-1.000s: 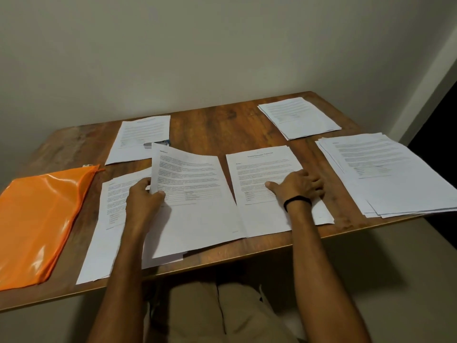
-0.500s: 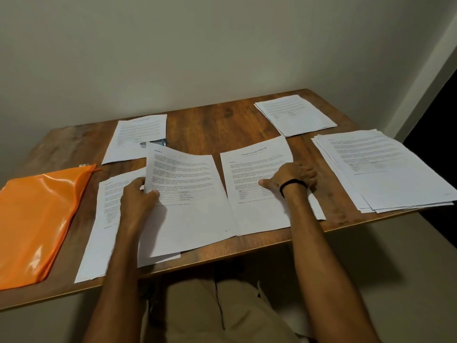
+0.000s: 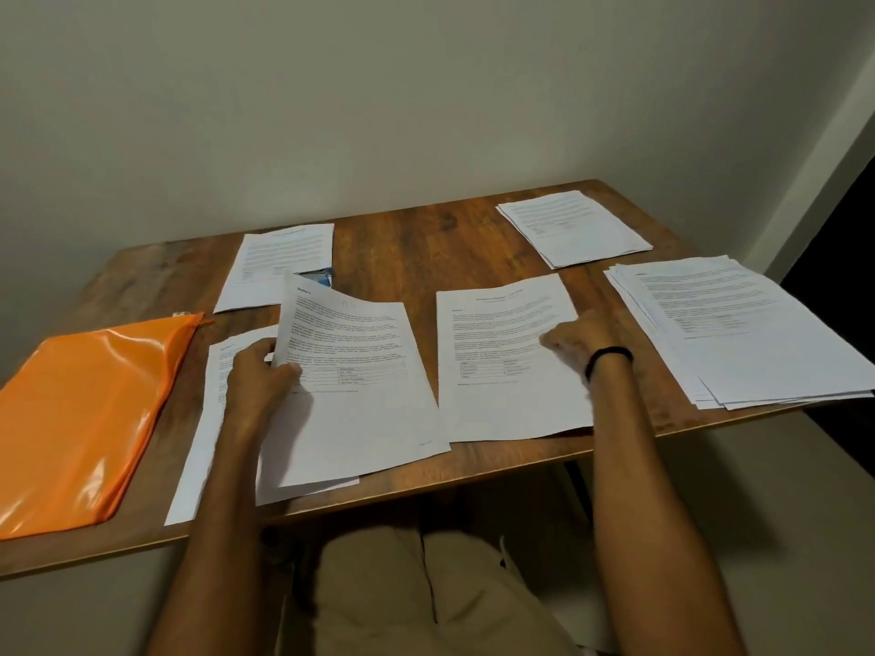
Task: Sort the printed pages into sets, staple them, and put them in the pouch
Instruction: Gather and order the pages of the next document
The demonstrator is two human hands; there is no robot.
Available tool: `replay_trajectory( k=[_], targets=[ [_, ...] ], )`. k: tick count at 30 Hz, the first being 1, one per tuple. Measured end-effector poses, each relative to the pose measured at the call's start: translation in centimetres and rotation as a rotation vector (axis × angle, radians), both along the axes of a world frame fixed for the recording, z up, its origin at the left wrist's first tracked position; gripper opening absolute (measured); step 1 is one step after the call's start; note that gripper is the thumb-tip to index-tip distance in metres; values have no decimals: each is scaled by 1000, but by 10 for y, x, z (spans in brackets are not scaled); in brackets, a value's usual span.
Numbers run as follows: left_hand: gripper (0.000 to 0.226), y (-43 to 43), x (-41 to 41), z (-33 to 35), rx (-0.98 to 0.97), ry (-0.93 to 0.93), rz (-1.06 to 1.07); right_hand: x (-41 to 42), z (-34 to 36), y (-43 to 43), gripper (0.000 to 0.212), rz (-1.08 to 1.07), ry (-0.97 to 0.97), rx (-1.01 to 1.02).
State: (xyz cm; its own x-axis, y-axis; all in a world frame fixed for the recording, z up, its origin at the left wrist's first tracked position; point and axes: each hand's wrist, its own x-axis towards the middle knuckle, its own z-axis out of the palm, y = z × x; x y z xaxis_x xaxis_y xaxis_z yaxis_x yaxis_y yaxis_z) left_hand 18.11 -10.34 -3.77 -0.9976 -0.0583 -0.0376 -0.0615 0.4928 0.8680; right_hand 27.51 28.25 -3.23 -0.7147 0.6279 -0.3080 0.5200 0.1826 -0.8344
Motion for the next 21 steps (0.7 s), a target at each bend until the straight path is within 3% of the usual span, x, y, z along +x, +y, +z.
replay_trajectory(
  k=[2,6,11,14,18,21],
  targets=[
    [43,-2,-1,0,-5,-2,-19,14,10,2,20,0,82,-243],
    [42,1,0,0,9,-40,-20,18,24,13,18,-63,162,-396],
    [42,6,4,-4,57,-64,-44,27,35,7,13,-58,445,-804],
    [40,10,6,-5,85,-74,-44,18,36,-10,15,-15,430,-984],
    [33,14,5,-9,107,-89,-57,-9,16,-56,10,96,370,-915],
    [27,20,5,-7,108,-98,-47,-20,-7,-92,13,156,339,-571]
  ],
)
